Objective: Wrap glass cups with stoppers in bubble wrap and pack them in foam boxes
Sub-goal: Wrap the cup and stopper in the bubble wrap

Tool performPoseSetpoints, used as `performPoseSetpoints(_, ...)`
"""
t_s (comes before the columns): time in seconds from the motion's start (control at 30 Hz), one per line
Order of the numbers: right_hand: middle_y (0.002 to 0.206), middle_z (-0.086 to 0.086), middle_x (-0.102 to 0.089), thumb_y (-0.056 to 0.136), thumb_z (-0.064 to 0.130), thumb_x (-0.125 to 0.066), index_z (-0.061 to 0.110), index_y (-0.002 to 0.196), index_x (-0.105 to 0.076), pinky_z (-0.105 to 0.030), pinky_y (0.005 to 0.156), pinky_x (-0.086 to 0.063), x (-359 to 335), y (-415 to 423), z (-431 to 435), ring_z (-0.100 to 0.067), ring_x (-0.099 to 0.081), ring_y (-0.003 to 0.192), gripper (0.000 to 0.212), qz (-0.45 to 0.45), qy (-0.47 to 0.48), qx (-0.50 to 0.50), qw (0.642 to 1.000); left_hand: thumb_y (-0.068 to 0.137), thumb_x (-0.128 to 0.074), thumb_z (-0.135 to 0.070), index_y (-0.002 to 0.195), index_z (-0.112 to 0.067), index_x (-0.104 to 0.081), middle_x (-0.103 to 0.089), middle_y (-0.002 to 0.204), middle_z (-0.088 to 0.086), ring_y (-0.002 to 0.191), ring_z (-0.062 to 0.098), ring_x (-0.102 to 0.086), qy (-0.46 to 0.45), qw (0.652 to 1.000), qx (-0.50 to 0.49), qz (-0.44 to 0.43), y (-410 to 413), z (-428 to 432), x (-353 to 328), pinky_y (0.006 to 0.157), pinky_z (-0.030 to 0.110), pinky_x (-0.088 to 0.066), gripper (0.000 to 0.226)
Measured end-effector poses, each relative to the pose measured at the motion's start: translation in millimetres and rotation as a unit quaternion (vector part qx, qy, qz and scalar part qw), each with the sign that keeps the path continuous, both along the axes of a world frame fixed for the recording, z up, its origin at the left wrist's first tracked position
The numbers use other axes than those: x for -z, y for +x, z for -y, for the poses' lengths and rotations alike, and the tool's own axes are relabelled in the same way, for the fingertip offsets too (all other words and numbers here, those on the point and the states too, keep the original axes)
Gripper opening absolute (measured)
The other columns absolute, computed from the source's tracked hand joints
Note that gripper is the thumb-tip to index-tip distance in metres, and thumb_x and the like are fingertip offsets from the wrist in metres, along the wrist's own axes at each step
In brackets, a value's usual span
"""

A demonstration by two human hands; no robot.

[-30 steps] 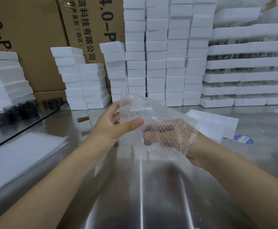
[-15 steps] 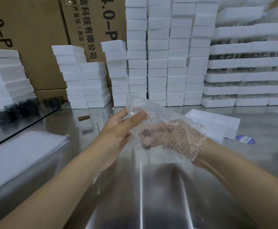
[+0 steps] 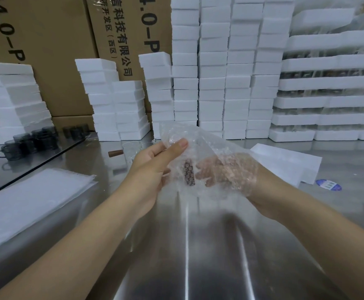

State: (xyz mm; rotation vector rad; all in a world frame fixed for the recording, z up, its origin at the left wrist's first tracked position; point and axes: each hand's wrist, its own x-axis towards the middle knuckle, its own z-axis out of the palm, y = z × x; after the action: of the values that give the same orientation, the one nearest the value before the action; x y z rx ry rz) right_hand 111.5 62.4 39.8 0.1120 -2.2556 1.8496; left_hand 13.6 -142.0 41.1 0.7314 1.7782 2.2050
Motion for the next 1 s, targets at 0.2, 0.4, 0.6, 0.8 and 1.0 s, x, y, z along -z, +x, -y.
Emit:
performPoseSetpoints(0.2,0.083,-0.002,-0.078,0.109,0.050,-0.038,0.013,0.120,-0.073,-0.053,0.107,-0.050,-19.2,-12.0,4.7,-0.021,-0.077,0.074,0.053,0.061,0.038,-0.013,0.997,0.079,-0.084,-0.058,0.115,-0.027,-0.082,-0.082,0.116,-0.002,0.070,0.019,-0.064,0.013,0.997,-0.058,0.045,-5.2,9.2,-2.8,0.067,0.025,-0.054,0.047)
performPoseSetpoints(0.4,0.128,0.019,-0.071,0.083,0.095,-0.032,0.043,0.114,-0.077,-0.028,0.104,-0.036,-23.4,3.0,7.1,0.003,-0.062,0.122,0.075,-0.046,0.067,0.010,0.997,0.081,-0.081,-0.063,0.129,-0.026,-0.075,-0.081,0.122,0.001,0.112,0.019,-0.078,0.047,0.994,-0.045,0.086,-10.3,13.1,-6.0,0.100,0.044,-0.057,0.062)
performPoseSetpoints(0.6,0.150,0.043,-0.023,0.055,0.076,-0.090,0.076,0.139,-0.021,-0.031,0.106,-0.042,-12.3,3.5,11.6,0.023,-0.038,0.128,0.109,-0.079,0.098,0.094,0.988,0.087,-0.077,-0.061,0.133,-0.020,-0.074,-0.077,0.130,0.010,0.120,0.029,-0.075,0.061,0.993,0.032,0.093,-4.3,10.6,-8.4,0.097,0.050,-0.063,0.062)
performPoseSetpoints(0.8,0.102,0.003,-0.075,0.076,0.027,-0.095,0.071,0.140,-0.032,-0.030,0.051,-0.054,-12.4,-0.8,15.9,-0.013,-0.071,0.067,0.100,-0.031,-0.024,0.048,0.998,0.078,-0.086,-0.068,0.132,-0.016,-0.074,-0.078,0.127,0.011,0.126,0.043,-0.069,0.004,0.998,0.011,0.067,-3.7,5.4,-4.6,0.111,0.061,-0.054,0.076)
performPoseSetpoints(1.0,0.094,0.000,-0.076,0.094,0.006,-0.070,0.017,0.103,-0.077,-0.018,0.046,-0.049,-26.6,-0.5,4.8,-0.006,-0.063,0.060,0.017,0.005,-0.254,0.054,0.966,0.070,-0.091,-0.064,0.132,-0.016,-0.072,-0.076,0.129,0.015,0.124,0.039,-0.071,-0.038,0.998,0.020,0.045,-3.3,3.5,-1.3,0.100,0.063,-0.059,0.081)
